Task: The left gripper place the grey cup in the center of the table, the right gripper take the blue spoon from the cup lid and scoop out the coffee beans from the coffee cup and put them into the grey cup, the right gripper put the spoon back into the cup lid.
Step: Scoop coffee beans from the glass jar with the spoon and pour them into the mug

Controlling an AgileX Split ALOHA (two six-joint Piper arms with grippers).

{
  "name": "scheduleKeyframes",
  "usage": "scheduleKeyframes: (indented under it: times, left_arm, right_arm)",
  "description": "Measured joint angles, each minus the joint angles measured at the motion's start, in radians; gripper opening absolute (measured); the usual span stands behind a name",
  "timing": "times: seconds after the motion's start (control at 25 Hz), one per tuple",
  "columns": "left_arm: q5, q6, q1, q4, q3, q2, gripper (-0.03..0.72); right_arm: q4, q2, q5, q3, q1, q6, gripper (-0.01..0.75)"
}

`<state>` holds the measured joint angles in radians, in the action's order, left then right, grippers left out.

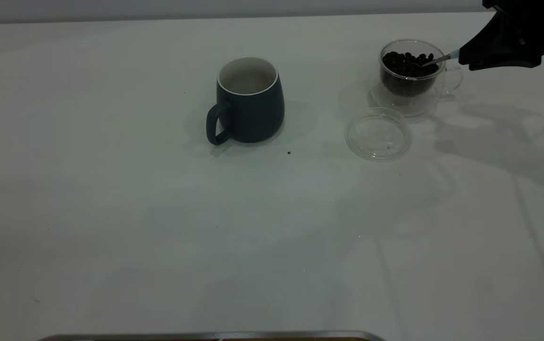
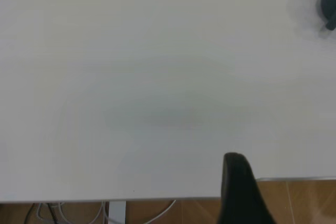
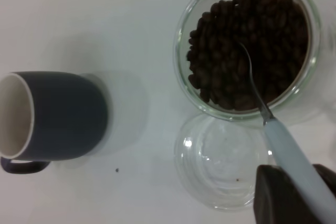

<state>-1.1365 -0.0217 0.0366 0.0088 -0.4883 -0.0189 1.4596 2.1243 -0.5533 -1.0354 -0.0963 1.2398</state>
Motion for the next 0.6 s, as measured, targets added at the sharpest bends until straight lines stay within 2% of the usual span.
scheduleKeyframes:
  times: [0.28, 0.6]
  left_arm:
    - [0.000, 0.000, 0.000, 0.000, 0.000, 0.000, 0.497]
    - [0.000, 0.000, 0.000, 0.000, 0.000, 0.000, 0.497]
  right_arm:
    - [0.004, 0.007, -0.074, 0.000, -0.063, -0.003, 0.111]
    - [0.045, 0.046, -0.143, -0.001, -0.091, -0.001, 0.111]
